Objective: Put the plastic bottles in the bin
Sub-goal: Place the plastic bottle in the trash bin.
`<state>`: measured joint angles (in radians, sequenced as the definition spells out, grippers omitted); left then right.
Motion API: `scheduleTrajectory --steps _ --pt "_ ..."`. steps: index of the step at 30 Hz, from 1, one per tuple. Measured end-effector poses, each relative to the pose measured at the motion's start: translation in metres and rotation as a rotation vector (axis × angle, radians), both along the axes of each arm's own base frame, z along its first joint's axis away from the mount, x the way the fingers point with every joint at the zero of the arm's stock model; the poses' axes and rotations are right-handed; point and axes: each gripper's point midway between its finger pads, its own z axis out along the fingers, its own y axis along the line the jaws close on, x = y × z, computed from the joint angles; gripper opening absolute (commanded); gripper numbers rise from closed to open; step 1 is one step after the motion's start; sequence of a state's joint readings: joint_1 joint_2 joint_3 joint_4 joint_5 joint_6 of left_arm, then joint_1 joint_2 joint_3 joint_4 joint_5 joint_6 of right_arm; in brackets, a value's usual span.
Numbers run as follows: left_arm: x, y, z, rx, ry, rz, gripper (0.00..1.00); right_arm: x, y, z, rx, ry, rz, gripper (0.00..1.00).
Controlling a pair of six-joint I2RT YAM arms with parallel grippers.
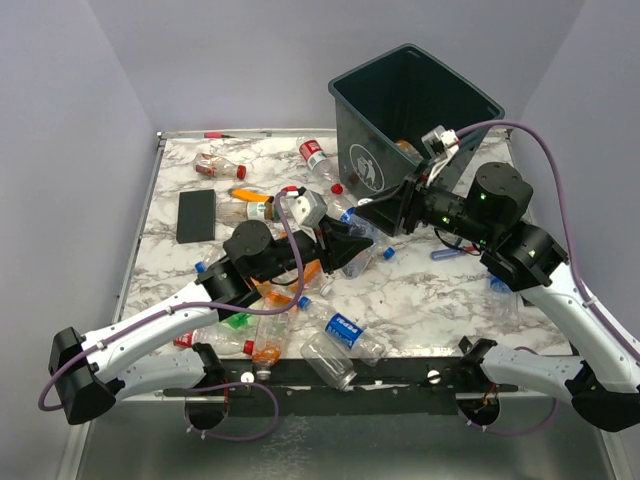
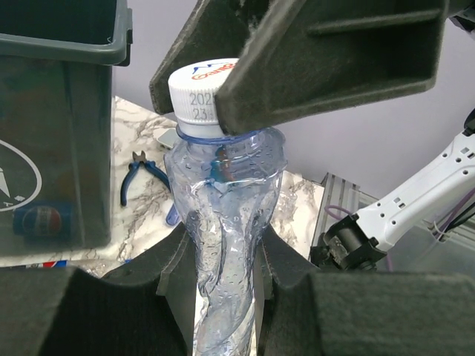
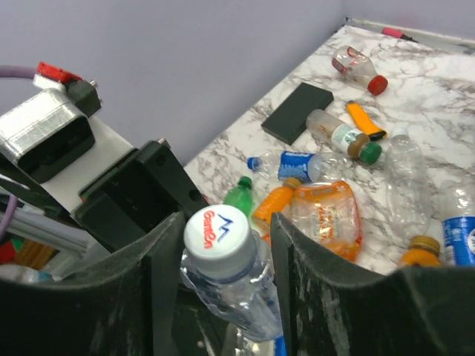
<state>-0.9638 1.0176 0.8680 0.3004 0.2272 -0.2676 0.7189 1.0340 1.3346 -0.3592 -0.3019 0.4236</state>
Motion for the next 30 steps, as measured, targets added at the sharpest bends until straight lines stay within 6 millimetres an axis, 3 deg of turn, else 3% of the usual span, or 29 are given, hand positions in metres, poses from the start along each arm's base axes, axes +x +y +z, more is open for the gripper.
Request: scheduleTrajectory --steps 3,8,9,10,13,14,18,21,26,28,30 --pt "0.0 0.0 0.001 -0.004 -0.003 0.001 0.05 0.0 0.0 -0.005 -0.018 0.01 0.0 0.59" --pt "0.002 0.0 -0.004 0.011 0.01 0.009 0.05 0.003 0.003 -0.014 -0.048 0.03 0.005 0.22" --pt "0.003 -0.001 -0.005 0.014 0.014 0.01 0.13 0.004 0.003 -0.015 -0.054 0.027 0.005 0.12" --pt "0.003 -0.001 -0.006 0.014 0.018 0.009 0.27 0.005 0.002 -0.016 -0.06 0.023 0.002 0.02" --pt "0.002 -0.001 -0.005 0.007 0.029 0.008 0.9 0.006 0.0 -0.016 -0.074 0.002 -0.005 0.0" --pt "0.002 0.0 -0.004 0.008 0.022 0.012 0.98 0.008 -0.001 -0.015 -0.073 0.001 -0.017 0.0" --pt "0.004 0.007 0.004 0.001 -0.018 0.045 0.99 0.018 -0.011 -0.01 -0.087 -0.004 -0.1 0.01" --pt "0.012 0.028 0.019 -0.011 -0.079 0.148 0.99 0.029 -0.028 0.023 -0.081 -0.069 -0.211 0.01" --pt "0.034 0.082 0.047 -0.041 -0.197 0.418 0.99 0.05 -0.09 0.119 0.023 -0.295 -0.545 0.01" --pt "0.044 0.101 0.042 -0.026 -0.215 0.525 0.99 0.058 -0.115 0.143 0.047 -0.365 -0.688 0.01" --pt "0.058 0.124 0.023 0.02 -0.219 0.666 0.99 0.068 -0.135 0.158 0.05 -0.413 -0.813 0.01"
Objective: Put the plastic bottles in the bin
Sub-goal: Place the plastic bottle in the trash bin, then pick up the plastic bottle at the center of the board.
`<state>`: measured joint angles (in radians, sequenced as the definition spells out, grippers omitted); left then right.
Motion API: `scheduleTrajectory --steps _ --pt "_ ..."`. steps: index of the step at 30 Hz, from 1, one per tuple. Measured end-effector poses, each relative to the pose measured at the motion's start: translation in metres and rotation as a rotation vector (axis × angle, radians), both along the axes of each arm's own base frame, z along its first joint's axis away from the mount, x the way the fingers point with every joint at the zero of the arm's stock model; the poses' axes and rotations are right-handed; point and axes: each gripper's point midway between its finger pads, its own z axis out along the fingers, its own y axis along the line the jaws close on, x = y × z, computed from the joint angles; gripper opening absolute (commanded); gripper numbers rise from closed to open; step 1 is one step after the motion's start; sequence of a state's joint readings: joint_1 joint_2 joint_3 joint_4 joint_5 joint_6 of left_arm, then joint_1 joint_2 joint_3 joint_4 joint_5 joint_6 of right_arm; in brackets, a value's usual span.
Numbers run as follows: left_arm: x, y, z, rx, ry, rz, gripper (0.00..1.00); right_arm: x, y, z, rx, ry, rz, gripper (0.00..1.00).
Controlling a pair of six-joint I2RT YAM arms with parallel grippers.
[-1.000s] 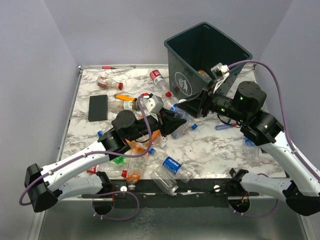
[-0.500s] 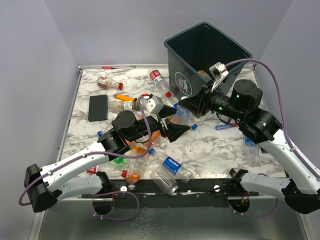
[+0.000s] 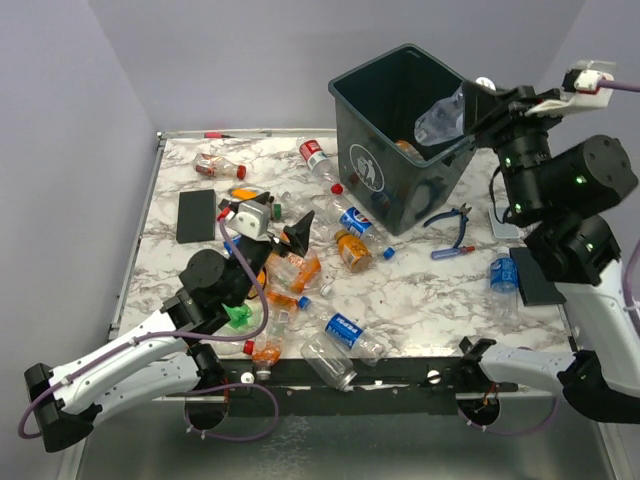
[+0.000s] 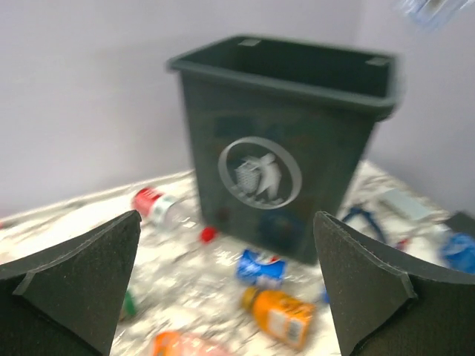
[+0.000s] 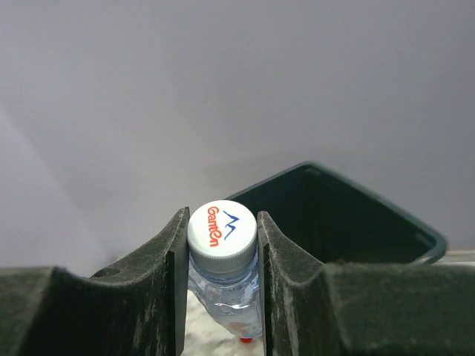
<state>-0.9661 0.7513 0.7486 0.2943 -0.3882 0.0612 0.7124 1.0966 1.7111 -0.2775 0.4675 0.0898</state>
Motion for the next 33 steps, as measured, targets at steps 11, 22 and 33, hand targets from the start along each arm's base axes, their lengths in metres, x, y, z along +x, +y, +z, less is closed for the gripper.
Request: scheduleTrajectory --steps 11,22,33 --pt "0.021 0.044 -0.09 0.162 0.098 0.273 0.99 0.177 -0.039 -0.085 -0.05 0.199 -0.35 0.01" --pt "0.012 0.066 -0.061 0.063 0.026 0.311 0.99 0.229 -0.025 -0.157 -0.033 0.388 -0.255 0.89" --pt "0.019 0.048 -0.077 0.107 0.054 0.276 0.99 0.091 -0.015 -0.07 0.087 0.195 0.056 0.86"
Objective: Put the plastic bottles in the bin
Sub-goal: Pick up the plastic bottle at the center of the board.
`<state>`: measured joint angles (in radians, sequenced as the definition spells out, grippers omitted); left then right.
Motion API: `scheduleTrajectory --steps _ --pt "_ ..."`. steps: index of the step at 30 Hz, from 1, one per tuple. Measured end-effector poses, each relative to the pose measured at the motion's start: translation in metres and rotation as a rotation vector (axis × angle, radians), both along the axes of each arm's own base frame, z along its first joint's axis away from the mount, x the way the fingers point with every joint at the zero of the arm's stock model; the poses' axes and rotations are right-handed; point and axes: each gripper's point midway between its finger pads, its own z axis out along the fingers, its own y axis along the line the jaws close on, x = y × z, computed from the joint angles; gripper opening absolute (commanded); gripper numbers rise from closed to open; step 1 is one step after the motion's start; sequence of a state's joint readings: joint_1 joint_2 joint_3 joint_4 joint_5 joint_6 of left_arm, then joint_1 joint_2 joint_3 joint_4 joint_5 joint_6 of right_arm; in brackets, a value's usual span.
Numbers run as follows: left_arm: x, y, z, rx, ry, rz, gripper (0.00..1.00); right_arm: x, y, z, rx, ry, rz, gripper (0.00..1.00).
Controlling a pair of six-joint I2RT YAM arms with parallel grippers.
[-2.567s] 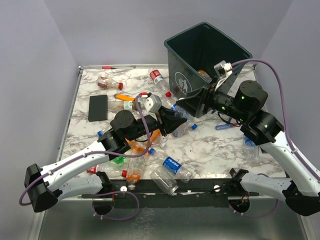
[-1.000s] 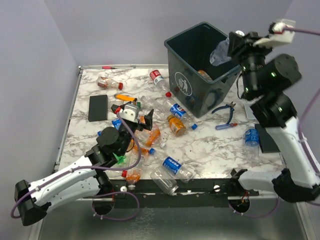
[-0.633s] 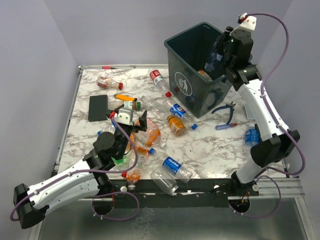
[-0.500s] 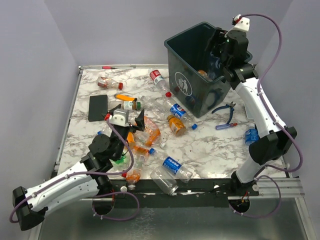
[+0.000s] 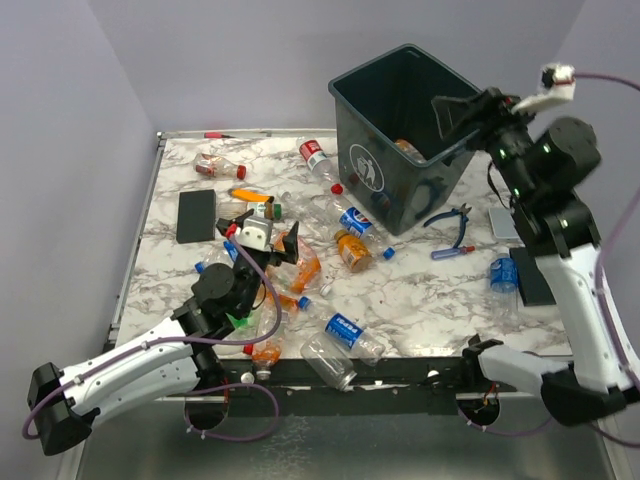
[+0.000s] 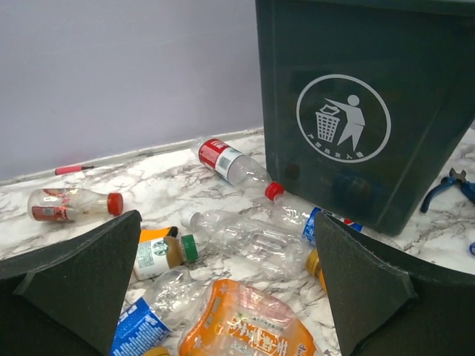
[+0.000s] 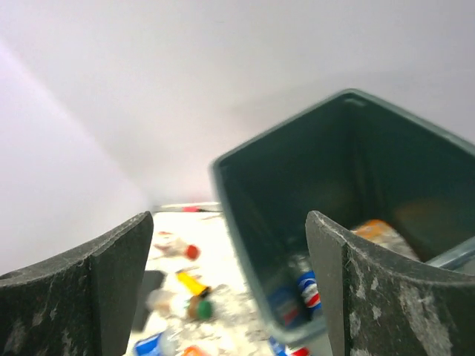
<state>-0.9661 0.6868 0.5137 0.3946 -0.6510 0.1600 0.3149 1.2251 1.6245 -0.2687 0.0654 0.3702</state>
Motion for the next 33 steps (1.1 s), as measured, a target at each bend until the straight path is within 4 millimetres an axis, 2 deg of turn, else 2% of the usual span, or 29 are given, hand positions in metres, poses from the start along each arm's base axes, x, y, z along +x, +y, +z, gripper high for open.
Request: scheduleTrajectory --steps 2,4,6,8,11,13,14,17,18,20,22,26,30,33 --pt "0.001 -0.006 -0.004 0.002 0.012 -0.016 0.99 -0.037 0.003 0.003 0.028 -0.045 0.078 0.86" --pt "0.002 -0.01 -0.009 0.003 0.025 -0.026 0.99 -0.072 0.009 -0.01 0.043 -0.059 0.169 0.86" --pt "0.004 -0.015 -0.014 0.004 0.042 -0.035 0.99 -0.094 0.013 -0.025 0.054 -0.055 0.228 0.86" --pt "0.005 -0.019 -0.02 0.002 0.061 -0.04 0.99 -0.106 0.018 -0.055 0.061 -0.012 0.278 0.85" --pt "0.007 -0.025 -0.031 0.006 0.097 -0.049 0.99 -0.113 0.025 -0.13 0.06 0.143 0.324 0.81" --pt "0.009 -0.032 -0.036 0.025 0.125 -0.064 0.99 -0.116 0.03 -0.189 0.061 0.291 0.348 0.79" --pt "0.009 -0.037 -0.037 0.037 0.139 -0.076 0.99 -0.119 0.032 -0.211 0.064 0.349 0.356 0.78" --pt "0.009 -0.059 -0.04 0.073 0.181 -0.158 0.99 -0.134 0.041 -0.291 0.093 0.562 0.405 0.77" --pt "0.007 -0.068 -0.039 0.084 0.191 -0.198 0.99 -0.142 0.042 -0.313 0.106 0.625 0.418 0.77" --pt "0.0 -0.086 -0.043 0.108 0.214 -0.294 0.99 -0.155 0.045 -0.343 0.129 0.712 0.439 0.77" --pt "-0.009 -0.1 -0.047 0.124 0.235 -0.384 0.99 -0.166 0.047 -0.36 0.148 0.765 0.467 0.77" --pt "-0.027 -0.116 -0.063 0.16 0.28 -0.505 0.99 -0.182 0.06 -0.372 0.153 0.833 0.552 0.81" --pt "-0.03 -0.113 -0.071 0.172 0.289 -0.496 0.99 -0.211 0.085 -0.387 0.063 0.945 0.683 0.84" --pt "-0.025 -0.1 -0.07 0.155 0.271 -0.433 0.99 -0.228 0.102 -0.395 -0.033 1.009 0.751 0.84"
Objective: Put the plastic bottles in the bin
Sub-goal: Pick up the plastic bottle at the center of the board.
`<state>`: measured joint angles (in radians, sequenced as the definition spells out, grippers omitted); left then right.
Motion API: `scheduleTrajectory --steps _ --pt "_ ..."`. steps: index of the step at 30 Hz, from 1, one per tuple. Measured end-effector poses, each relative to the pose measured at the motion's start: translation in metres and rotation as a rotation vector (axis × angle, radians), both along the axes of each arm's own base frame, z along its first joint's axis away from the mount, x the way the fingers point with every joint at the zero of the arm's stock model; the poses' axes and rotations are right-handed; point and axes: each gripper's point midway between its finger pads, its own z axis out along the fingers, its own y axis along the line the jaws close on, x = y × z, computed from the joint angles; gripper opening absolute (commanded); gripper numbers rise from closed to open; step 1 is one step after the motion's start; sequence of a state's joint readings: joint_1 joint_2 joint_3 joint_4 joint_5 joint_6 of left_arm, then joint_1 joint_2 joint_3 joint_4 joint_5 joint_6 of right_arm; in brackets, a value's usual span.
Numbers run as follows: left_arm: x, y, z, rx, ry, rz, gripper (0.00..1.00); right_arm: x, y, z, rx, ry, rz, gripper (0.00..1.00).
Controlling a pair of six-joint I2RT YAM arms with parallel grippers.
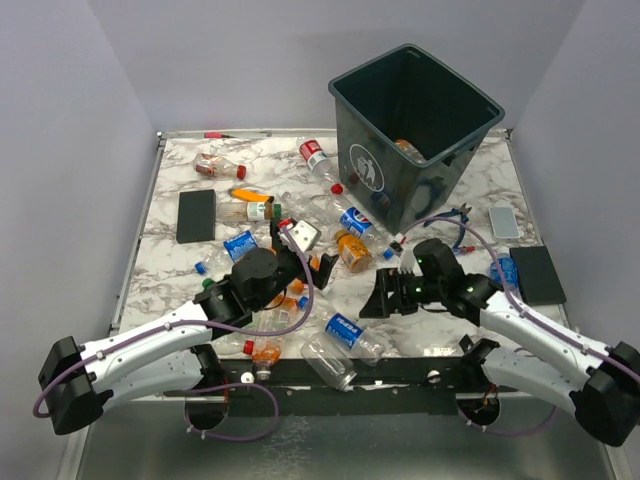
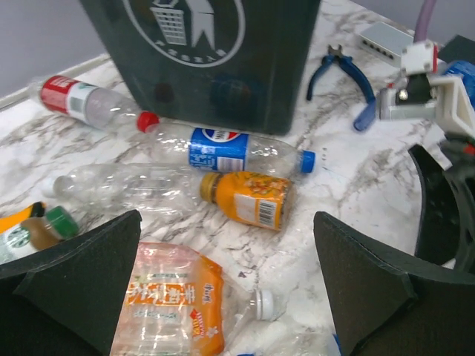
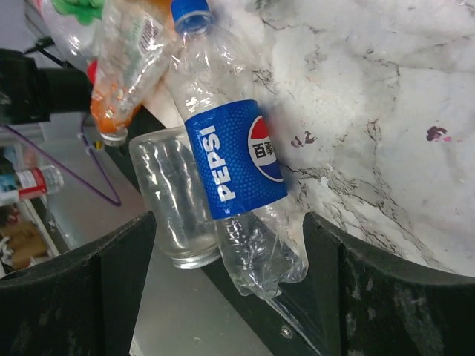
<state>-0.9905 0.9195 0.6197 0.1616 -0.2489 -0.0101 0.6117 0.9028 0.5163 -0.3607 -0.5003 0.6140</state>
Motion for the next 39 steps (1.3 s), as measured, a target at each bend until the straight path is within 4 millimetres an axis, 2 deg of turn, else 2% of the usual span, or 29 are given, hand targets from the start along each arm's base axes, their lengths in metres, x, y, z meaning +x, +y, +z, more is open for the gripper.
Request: scheduleTrajectory --steps 6,10,15,19,27,34,39 --pt "0.011 0.027 0.012 -0.034 -0.054 0.142 0.99 -0.015 0.021 -0.023 -0.124 0.041 0.11 0.84" --pt "0.015 0.038 0.02 -0.053 -0.079 0.194 0.99 -0.028 0.033 -0.034 -0.175 0.049 0.191 0.84" --pt "0.016 0.038 0.022 -0.061 -0.086 0.203 0.99 -0.03 0.042 -0.046 -0.238 0.046 0.23 0.81" --pt "0.016 0.038 0.021 -0.058 -0.083 0.202 0.99 -0.032 0.038 -0.062 -0.302 0.059 0.235 0.77" --pt "0.017 0.037 0.02 -0.055 -0.082 0.201 0.99 -0.039 0.037 -0.076 -0.352 0.07 0.259 0.75" --pt "0.017 0.037 0.019 -0.051 -0.08 0.201 0.99 -0.036 0.036 -0.082 -0.383 0.053 0.25 0.5" --pt "0.017 0.036 0.017 -0.047 -0.077 0.201 0.99 -0.028 0.035 -0.078 -0.389 0.013 0.215 0.41"
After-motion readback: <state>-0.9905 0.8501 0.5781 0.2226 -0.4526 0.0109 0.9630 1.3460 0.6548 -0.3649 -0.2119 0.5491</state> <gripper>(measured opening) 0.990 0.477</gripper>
